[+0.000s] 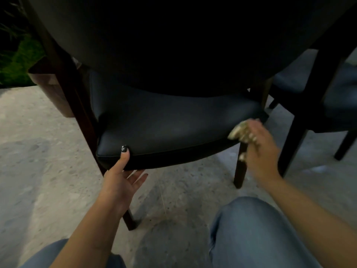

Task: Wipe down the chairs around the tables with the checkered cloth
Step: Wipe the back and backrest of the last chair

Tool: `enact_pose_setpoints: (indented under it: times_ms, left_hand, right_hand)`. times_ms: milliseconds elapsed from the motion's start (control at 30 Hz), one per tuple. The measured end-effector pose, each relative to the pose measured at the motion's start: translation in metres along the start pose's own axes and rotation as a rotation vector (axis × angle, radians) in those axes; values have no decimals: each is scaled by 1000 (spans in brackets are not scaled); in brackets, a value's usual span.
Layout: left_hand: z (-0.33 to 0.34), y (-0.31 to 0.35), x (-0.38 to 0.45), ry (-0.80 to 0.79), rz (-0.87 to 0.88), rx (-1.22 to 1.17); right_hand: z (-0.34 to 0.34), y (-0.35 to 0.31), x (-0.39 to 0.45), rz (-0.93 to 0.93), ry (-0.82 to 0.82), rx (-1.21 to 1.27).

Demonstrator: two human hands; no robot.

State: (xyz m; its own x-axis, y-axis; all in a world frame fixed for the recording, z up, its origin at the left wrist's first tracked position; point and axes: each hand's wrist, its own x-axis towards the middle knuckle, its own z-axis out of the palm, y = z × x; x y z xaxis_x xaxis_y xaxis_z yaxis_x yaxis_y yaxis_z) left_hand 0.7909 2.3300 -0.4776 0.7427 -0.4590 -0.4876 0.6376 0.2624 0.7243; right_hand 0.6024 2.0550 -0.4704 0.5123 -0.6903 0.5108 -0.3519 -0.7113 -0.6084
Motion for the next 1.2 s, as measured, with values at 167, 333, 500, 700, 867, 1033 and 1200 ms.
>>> enact_pose_setpoints:
  times_ms: [167,333,500,700,867,1033,1200]
  left_hand:
    - [-3,-1,2,-8,25,38]
    - [-1,-2,0,-21,60,40]
    - [1,-3,0,-34,75,25]
    - [0,-1,-3,-42,71,76]
    - [-5,5,-3,-110,9,66]
    - [-5,16,-12,-68,-34,162]
    - [3,24,-30,23,-91,277]
  right_hand:
    - [7,3,67,824,319,522]
    - [38,-27,55,1082,579,835]
    - [82,-112,2,1165,539,787]
    - [118,-208,-44,1146,282,792]
    - [101,-239,-52,1260,-66,825]
    - [43,-240,-73,1177,-380,1095]
    - [6,-237,-77,1016,-622,979]
